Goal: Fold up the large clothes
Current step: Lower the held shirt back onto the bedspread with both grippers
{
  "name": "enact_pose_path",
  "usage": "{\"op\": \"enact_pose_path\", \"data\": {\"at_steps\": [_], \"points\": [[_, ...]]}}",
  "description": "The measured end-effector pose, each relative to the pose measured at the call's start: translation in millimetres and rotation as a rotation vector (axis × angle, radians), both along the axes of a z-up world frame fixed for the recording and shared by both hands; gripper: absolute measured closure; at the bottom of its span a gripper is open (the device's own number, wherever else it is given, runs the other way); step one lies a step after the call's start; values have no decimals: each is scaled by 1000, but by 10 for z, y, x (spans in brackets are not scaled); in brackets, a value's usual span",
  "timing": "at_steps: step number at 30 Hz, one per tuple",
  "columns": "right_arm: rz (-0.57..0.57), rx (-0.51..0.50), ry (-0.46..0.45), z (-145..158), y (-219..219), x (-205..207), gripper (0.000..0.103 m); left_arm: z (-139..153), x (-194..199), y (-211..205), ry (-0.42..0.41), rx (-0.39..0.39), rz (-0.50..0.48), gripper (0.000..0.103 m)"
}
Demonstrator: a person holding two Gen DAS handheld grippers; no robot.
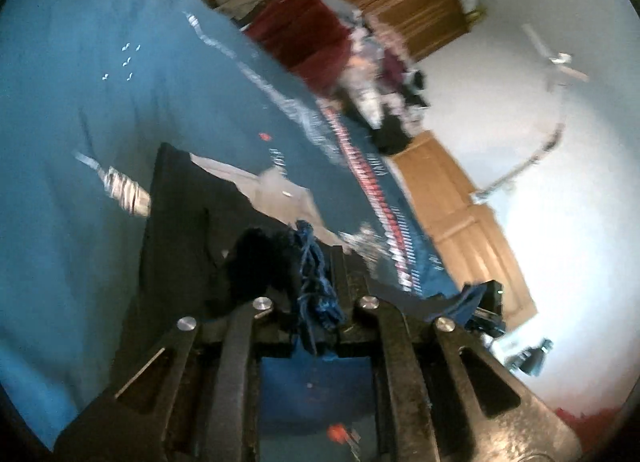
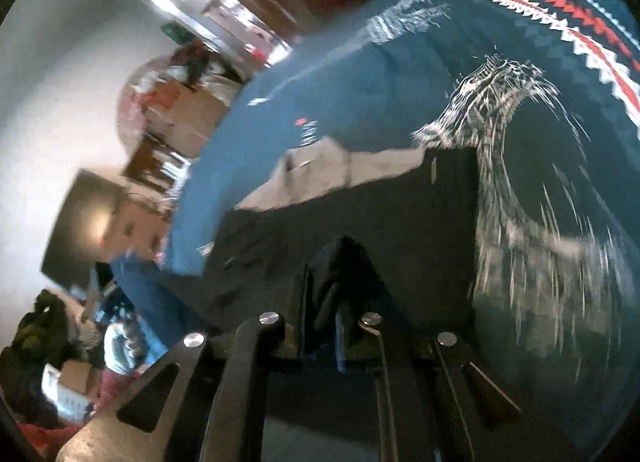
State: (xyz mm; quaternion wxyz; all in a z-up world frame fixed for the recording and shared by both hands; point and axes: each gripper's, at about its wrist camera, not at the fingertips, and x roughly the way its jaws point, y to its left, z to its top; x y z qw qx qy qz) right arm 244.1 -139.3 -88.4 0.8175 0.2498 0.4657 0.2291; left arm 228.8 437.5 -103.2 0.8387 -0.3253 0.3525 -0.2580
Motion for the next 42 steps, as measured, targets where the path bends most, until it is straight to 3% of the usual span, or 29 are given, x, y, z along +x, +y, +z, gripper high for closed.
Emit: {"op": "enact_pose_path", "data": {"at_steps": [2,4,5,6,7,10,12,13,15,18,24,28,33,37,41,42], "points": [[-10,-50,11,-232,-33,445,85,-197,379,-27,43,23,16,83],[-15,-89,72,-569,-82,770,71,-503,760,-71,109,68,27,66],[-30,-127,130,-779,-121,913,62,-710,897,-91,186,113,44,57],[-49,-196,173,-953,-158,1026,61,-943,1016,-122,273,174,60,60],[-53,-204,178,-1010,-183,1031,61,-1049,1058,-157,287,194,49,60],[-106,-204,100,-909,-293,967,58,-863,964,-163,231,179,50,43],[-99,-203,37,-835,-258,926,43,-631,823,-111,132,169,63,24],[-91,-223,31,-856,-216,936,38,-555,781,-76,94,165,85,23],[-63,-256,44,-957,-116,1003,37,-466,764,4,45,187,136,19],[-77,-256,35,-1039,-37,1066,37,-492,818,65,67,319,206,18],[-39,-301,2,-1063,71,1059,37,-624,901,-107,75,456,103,20],[4,-333,-37,-1036,137,1001,37,-690,1125,-258,88,496,42,22],[31,-323,-89,-957,97,885,37,-838,1240,-349,143,520,-31,46],[31,-284,-100,-914,-2,865,36,-861,1194,-259,143,498,-19,48],[-21,-173,-160,-771,-201,725,18,-868,1200,-240,143,493,-15,48],[-11,-160,-154,-796,-201,738,18,-866,1198,-245,141,499,-14,47]]}}
